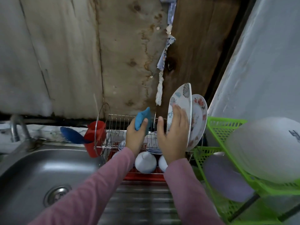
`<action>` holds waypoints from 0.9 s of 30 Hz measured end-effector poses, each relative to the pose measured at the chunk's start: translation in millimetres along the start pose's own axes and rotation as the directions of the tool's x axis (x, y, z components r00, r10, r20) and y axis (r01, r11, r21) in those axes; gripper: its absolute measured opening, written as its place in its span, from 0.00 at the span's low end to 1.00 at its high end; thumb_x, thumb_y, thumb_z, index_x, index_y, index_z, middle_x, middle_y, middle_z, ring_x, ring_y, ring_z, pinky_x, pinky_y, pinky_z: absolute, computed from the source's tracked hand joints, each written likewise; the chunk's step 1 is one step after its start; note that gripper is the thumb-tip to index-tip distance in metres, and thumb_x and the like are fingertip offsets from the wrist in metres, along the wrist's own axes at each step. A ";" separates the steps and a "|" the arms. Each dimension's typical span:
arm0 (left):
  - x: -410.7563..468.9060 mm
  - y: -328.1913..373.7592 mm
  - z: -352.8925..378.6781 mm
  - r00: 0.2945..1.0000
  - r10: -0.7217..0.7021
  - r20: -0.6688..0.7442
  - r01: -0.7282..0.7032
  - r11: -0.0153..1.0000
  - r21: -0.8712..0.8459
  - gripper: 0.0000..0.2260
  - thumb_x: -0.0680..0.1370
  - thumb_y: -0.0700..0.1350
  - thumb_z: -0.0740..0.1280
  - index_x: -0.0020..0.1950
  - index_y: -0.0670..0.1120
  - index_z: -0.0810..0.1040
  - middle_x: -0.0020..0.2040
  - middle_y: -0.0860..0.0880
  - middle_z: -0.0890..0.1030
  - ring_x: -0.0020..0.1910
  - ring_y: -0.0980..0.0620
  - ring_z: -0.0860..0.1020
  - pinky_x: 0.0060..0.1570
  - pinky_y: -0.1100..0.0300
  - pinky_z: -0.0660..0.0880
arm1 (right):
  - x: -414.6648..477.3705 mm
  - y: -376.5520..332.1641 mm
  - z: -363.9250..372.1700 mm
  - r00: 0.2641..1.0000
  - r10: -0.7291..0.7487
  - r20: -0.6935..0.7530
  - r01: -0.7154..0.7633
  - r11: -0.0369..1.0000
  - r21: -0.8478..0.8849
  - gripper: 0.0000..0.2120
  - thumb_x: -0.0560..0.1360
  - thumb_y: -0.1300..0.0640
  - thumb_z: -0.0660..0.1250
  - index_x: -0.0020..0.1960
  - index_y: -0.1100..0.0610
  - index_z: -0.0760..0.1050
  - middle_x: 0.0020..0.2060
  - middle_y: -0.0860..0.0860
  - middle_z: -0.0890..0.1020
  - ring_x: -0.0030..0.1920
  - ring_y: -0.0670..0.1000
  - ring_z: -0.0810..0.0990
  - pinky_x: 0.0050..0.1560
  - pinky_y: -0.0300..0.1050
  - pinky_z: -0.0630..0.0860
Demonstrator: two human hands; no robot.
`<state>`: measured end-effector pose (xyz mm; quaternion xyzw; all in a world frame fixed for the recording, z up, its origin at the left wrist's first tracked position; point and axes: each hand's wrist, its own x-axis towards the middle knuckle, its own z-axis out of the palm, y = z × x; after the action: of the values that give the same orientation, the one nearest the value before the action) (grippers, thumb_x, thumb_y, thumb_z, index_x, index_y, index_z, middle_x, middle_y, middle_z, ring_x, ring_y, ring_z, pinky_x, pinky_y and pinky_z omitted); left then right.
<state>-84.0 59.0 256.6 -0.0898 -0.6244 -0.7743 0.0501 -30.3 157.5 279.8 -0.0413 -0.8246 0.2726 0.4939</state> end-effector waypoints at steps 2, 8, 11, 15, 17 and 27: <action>-12.9 3.4 -19.9 1.000 0.015 0.001 -0.014 1.000 -0.017 0.13 0.81 0.46 0.65 0.65 0.46 0.76 0.56 0.48 0.81 0.57 0.52 0.79 0.57 0.58 0.77 | -16.5 -8.8 7.8 0.995 0.031 0.090 -0.039 0.995 0.093 0.27 0.80 0.46 0.59 0.75 0.59 0.65 0.72 0.55 0.71 0.75 0.56 0.66 0.73 0.56 0.66; -51.6 8.6 -90.2 0.999 -0.024 -0.038 0.024 1.000 -0.015 0.11 0.81 0.45 0.65 0.63 0.47 0.76 0.55 0.49 0.82 0.54 0.54 0.81 0.52 0.63 0.78 | -72.3 -47.0 38.6 0.938 0.130 0.321 -0.200 0.960 0.194 0.29 0.81 0.42 0.56 0.78 0.52 0.60 0.75 0.51 0.67 0.76 0.50 0.63 0.74 0.53 0.66; -77.5 14.5 -130.2 0.998 -0.017 -0.055 0.018 1.000 0.014 0.12 0.81 0.44 0.63 0.64 0.45 0.75 0.50 0.49 0.81 0.39 0.61 0.80 0.39 0.70 0.76 | -103.9 -75.0 55.3 0.903 0.183 0.388 -0.292 0.924 0.246 0.24 0.83 0.49 0.59 0.77 0.54 0.63 0.73 0.49 0.68 0.71 0.41 0.63 0.71 0.37 0.61; -109.7 15.6 -204.1 0.989 -0.053 -0.135 0.064 0.995 0.077 0.09 0.81 0.44 0.64 0.59 0.41 0.76 0.42 0.48 0.78 0.29 0.62 0.76 0.25 0.68 0.68 | -153.1 -121.3 79.9 0.854 0.222 0.470 -0.399 0.860 0.318 0.23 0.83 0.48 0.58 0.76 0.54 0.64 0.69 0.44 0.70 0.67 0.34 0.67 0.68 0.31 0.61; -126.8 12.2 -247.3 0.979 -0.079 -0.187 0.095 0.992 0.077 0.08 0.80 0.45 0.66 0.58 0.44 0.78 0.46 0.47 0.81 0.37 0.59 0.79 0.34 0.71 0.73 | -182.4 -151.0 90.4 0.803 0.234 0.548 -0.473 0.809 0.349 0.22 0.83 0.48 0.59 0.75 0.52 0.65 0.68 0.42 0.70 0.65 0.31 0.67 0.66 0.29 0.62; -203.4 11.0 -463.4 0.890 -0.180 -0.418 0.207 0.978 0.018 0.07 0.78 0.45 0.69 0.56 0.51 0.79 0.51 0.46 0.83 0.49 0.53 0.82 0.49 0.62 0.79 | -316.5 -318.9 157.5 0.561 0.200 0.803 -0.679 0.667 0.308 0.18 0.83 0.52 0.61 0.72 0.51 0.67 0.64 0.45 0.73 0.64 0.42 0.72 0.59 0.28 0.66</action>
<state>81.8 -402.7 131.6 0.1407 -0.6290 -0.7571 0.1068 63.0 -284.0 128.2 0.0055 -0.7773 0.6283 0.0308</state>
